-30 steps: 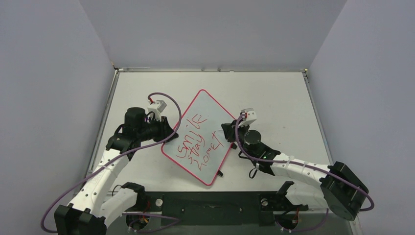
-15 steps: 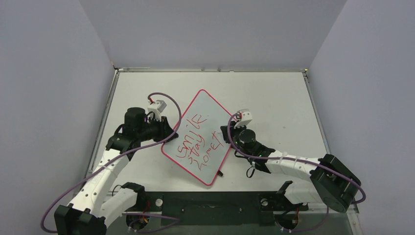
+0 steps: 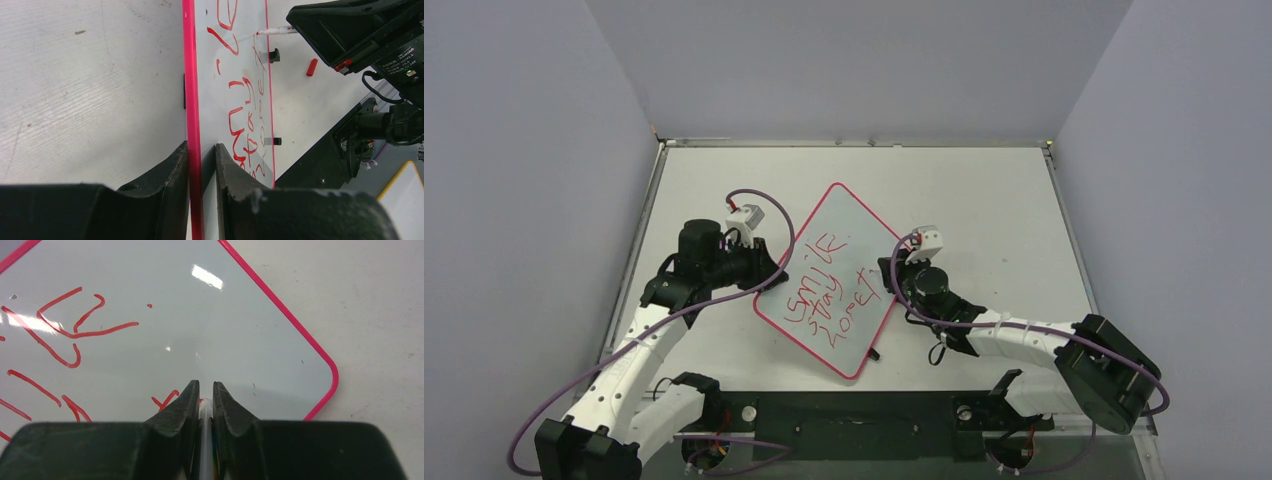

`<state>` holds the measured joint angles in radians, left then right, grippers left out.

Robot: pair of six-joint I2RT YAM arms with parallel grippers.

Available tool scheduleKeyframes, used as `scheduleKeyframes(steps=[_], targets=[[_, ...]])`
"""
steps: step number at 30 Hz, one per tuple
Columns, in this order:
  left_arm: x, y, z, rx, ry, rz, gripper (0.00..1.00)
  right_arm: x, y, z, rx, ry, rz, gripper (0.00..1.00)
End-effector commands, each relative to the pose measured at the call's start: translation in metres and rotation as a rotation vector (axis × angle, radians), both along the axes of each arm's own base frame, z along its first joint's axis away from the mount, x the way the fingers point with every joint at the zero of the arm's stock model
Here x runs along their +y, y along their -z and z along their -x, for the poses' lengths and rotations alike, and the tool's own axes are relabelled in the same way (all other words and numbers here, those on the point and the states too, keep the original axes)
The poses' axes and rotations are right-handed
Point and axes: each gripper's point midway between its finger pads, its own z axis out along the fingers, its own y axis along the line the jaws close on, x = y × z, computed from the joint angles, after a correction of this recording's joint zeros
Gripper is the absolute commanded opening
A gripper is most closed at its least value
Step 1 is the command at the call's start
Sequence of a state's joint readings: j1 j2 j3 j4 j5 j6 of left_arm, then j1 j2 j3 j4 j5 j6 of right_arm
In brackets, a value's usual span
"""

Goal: Write a sentence on the whiteboard

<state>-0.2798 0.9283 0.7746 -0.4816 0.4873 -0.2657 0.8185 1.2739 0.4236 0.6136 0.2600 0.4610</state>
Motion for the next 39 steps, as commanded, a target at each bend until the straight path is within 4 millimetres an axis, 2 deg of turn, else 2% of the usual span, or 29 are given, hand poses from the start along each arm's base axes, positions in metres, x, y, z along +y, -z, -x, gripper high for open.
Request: scheduleKeyframes(steps=[1, 11, 25, 39], targets=[[0.002, -0.011, -0.008, -0.1, 0.02, -0.022, 0.0, -0.012, 0.024, 0.005, 0.046, 0.022, 0.042, 0.0], [0.001, -0.011, -0.008, -0.1, 0.023, -0.02, 0.0, -0.018, 0.025, 0.002, 0.049, 0.05, 0.047, 0.0], [0.0, -0.011, -0.007, -0.101, 0.028, -0.017, 0.0, 0.007, -0.006, -0.021, 0.008, 0.033, 0.012, 0.0], [0.001, -0.01, -0.008, -0.098, 0.027, -0.019, 0.0, 0.017, -0.015, -0.025, -0.003, 0.017, -0.016, 0.0]])
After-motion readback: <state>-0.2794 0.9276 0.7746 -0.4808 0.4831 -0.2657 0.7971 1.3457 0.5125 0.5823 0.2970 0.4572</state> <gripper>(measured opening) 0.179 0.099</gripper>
